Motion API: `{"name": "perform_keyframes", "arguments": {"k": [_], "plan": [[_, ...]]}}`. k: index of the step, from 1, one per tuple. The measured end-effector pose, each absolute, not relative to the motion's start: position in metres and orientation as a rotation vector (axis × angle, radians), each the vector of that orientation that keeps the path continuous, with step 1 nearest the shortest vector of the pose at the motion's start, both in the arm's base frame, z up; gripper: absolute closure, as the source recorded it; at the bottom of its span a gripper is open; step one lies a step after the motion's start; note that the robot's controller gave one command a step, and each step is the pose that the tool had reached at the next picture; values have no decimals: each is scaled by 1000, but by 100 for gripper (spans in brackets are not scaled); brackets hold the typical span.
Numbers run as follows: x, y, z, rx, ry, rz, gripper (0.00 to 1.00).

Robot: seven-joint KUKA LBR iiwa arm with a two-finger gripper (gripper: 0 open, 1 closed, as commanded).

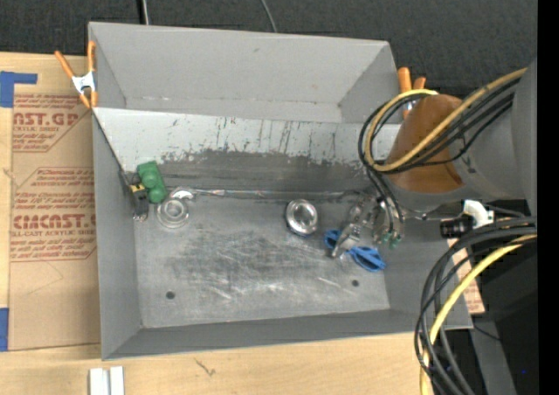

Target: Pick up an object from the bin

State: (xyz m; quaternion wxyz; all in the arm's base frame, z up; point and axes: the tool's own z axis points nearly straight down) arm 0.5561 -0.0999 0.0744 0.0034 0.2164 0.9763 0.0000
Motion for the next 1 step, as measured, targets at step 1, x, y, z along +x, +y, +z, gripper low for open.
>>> {"name": "perform_keyframes", "arguments": {"k": [1], "plan": [[562, -84, 228, 662, 3060, 2, 100]]}}
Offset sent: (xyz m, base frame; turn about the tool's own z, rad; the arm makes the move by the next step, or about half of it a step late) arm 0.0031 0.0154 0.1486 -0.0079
